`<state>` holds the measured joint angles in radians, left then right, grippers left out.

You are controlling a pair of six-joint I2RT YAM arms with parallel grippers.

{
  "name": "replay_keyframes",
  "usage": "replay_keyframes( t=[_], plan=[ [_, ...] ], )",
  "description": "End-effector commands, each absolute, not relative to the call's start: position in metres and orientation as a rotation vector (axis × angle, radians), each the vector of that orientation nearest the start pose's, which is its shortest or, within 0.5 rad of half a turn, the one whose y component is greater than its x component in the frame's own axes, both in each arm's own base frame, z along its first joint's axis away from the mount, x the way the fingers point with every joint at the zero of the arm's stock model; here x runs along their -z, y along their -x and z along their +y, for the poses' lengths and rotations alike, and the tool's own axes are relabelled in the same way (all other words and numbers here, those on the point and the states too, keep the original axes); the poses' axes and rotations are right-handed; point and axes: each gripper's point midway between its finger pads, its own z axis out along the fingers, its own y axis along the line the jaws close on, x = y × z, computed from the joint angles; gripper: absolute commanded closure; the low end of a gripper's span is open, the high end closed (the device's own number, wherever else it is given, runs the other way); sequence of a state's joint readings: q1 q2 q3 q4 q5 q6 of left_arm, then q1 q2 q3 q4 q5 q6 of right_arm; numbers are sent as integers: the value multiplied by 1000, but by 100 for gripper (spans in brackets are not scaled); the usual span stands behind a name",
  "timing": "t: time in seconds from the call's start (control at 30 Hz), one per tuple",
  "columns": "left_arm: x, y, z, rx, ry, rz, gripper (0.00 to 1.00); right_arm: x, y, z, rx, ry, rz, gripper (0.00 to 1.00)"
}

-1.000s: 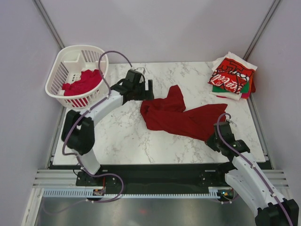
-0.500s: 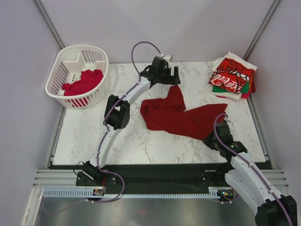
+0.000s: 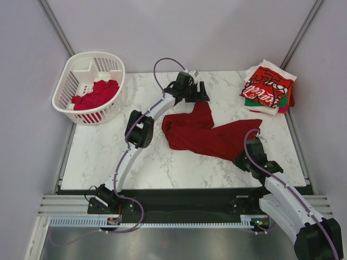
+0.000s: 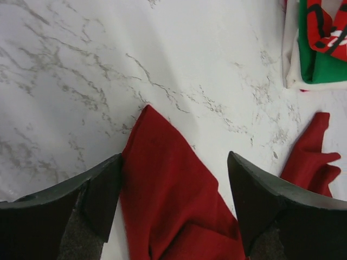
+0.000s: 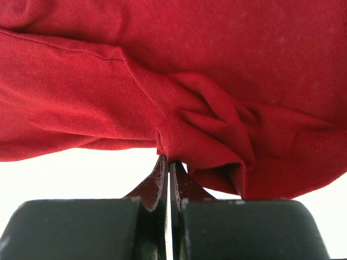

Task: Fold and stack the t-shirts
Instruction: Flatten the tshirt out

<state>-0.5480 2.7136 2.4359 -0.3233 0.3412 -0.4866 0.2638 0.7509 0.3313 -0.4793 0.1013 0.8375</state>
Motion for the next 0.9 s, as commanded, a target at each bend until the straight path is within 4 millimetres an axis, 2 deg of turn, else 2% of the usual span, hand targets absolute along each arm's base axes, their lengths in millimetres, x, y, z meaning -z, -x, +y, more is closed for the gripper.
replay_keyframes(
  t=[0.0,0.03,0.2,0.23,0.27,0.3,0.33,0.43,0.47,0.53,0.57,0.63,0.67,0.73,0.77,0.8,0.83,0.87],
  plan=[
    [-54,-529,-447,1140,-292,2264,18,-49,-213,70,-373,-720,2329,100],
    [-52,-527,-449,1153,-300,2266,27,-50,-214,70,-371,-719,2328,100],
    [-42,-511,-459,1206,-371,2275,49,-54,-217,69,-360,-710,2325,100],
    [-45,-510,-459,1208,-378,2270,74,-55,-217,69,-364,-709,2322,100],
    [-45,-510,-458,1207,-376,2274,92,-55,-217,69,-363,-713,2322,100],
    [-49,-511,-457,1200,-370,2271,97,-57,-218,69,-368,-709,2316,100],
    [-66,-511,-458,1201,-389,2240,98,-58,-219,70,-371,-709,2315,100],
    [-99,-509,-456,1194,-442,2177,98,-70,-224,71,-382,-694,2290,100],
    [-136,-507,-453,1190,-459,2122,98,-83,-231,71,-390,-684,2261,100],
    [-177,-507,-442,1136,-475,2053,98,-100,-238,70,-383,-664,2234,100],
    [-216,-504,-428,1097,-461,1999,98,-125,-248,70,-392,-657,2178,100],
    [-264,-498,-408,1046,-456,1925,98,-152,-255,67,-384,-636,2130,100],
    [-312,-488,-385,1015,-429,1854,98,-185,-265,64,-386,-628,2058,100],
    [-349,-476,-361,968,-410,1801,98,-215,-268,59,-359,-611,2012,100],
    [-364,-469,-344,943,-393,1787,98,-252,-273,54,-358,-612,1932,100],
    [-404,-454,-325,904,-379,1715,98,-262,-274,51,-338,-608,1926,100],
    [-422,-444,-314,884,-371,1691,98,-278,-275,48,-332,-609,1899,100],
    [-429,-437,-299,846,-354,1702,98,-309,-277,45,-335,-596,1841,100]
  ],
)
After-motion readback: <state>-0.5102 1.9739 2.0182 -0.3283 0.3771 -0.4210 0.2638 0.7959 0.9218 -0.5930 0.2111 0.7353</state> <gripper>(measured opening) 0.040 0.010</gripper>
